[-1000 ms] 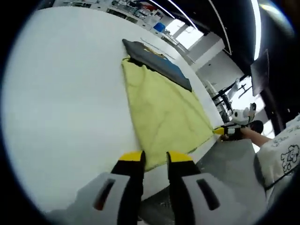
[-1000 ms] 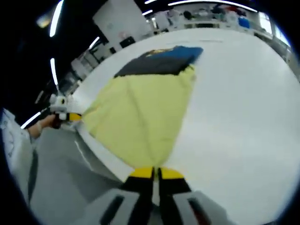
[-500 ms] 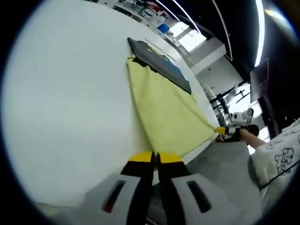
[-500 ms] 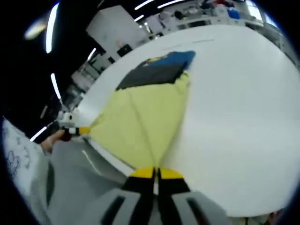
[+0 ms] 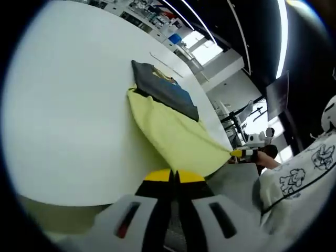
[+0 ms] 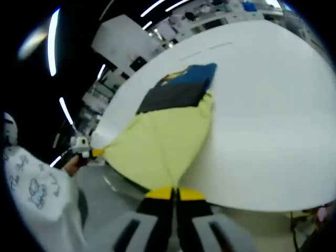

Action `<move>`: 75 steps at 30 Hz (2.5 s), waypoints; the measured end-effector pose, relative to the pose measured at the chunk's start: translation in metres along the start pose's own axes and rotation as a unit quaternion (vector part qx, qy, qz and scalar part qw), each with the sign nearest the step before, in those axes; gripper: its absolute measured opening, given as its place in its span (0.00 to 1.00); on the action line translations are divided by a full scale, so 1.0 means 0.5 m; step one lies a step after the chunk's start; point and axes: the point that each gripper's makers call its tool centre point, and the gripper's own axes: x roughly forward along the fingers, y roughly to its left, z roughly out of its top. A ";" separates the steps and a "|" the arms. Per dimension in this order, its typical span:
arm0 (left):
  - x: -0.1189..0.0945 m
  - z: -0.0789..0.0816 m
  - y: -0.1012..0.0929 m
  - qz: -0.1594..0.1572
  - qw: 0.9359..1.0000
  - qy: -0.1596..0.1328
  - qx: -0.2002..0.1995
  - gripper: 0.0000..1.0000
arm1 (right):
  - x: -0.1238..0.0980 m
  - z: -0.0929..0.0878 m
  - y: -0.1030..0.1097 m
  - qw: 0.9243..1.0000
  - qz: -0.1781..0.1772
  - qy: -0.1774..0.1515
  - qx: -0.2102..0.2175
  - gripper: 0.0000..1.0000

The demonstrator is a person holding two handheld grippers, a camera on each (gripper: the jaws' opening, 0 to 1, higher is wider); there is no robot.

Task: Fold the garment on the visible template until the final outline fits inside the template.

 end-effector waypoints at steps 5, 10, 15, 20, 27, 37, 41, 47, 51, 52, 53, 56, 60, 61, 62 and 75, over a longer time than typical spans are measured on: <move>-0.012 -0.023 -0.038 -0.001 1.000 0.010 -0.013 0.00 | -0.025 -0.005 0.008 1.000 0.012 -0.008 0.024 0.00; -0.020 -0.004 -0.054 0.000 1.000 0.006 -0.004 0.00 | -0.038 0.015 0.021 0.999 0.026 -0.020 0.039 0.00; -0.022 0.068 -0.084 -0.013 0.999 -0.007 0.039 0.00 | -0.054 0.079 0.040 0.996 0.048 -0.052 0.047 0.00; -0.007 0.164 -0.092 -0.028 0.997 -0.026 0.073 0.00 | -0.069 0.178 0.057 0.987 0.093 -0.108 0.069 0.00; 0.031 0.308 -0.085 -0.067 0.991 -0.069 0.094 0.00 | -0.064 0.303 0.082 0.976 0.126 -0.158 0.078 0.00; 0.131 0.426 -0.024 -0.056 0.992 -0.083 0.079 0.00 | -0.001 0.458 0.042 0.972 0.118 -0.188 0.072 0.00; 0.167 0.452 0.014 -0.041 0.993 -0.087 0.069 0.00 | 0.029 0.497 -0.009 0.974 0.100 -0.189 0.079 0.00; 0.222 0.482 0.071 -0.016 0.994 -0.089 0.054 0.00 | 0.090 0.547 -0.084 0.976 0.074 -0.183 0.088 0.00; 0.256 0.486 0.107 0.002 0.996 -0.080 0.048 0.00 | 0.129 0.563 -0.122 0.977 0.063 -0.176 0.103 0.00; 0.266 0.486 0.118 0.004 0.996 -0.076 0.041 0.00 | 0.137 0.559 -0.121 0.978 0.060 -0.173 0.104 0.00; 0.271 0.487 0.125 0.005 0.996 -0.078 0.033 0.00 | 0.144 0.557 -0.126 0.978 0.057 -0.170 0.104 0.00; 0.290 0.481 0.151 0.015 0.997 -0.070 0.027 0.00 | 0.165 0.557 -0.156 0.980 0.044 -0.160 0.111 0.00; 0.304 0.469 0.178 0.033 0.997 -0.061 0.027 0.00 | 0.191 0.550 -0.175 0.982 0.029 -0.149 0.112 0.00; 0.307 0.467 0.186 0.038 0.997 -0.058 0.030 0.00 | 0.195 0.550 -0.182 0.982 0.026 -0.148 0.111 0.00; 0.310 0.466 0.190 0.042 0.997 -0.059 0.029 0.00 | 0.201 0.549 -0.190 0.983 0.020 -0.145 0.115 0.00; 0.341 0.451 0.222 0.081 0.995 -0.054 0.019 0.00 | 0.247 0.543 -0.225 0.986 -0.004 -0.136 0.093 0.00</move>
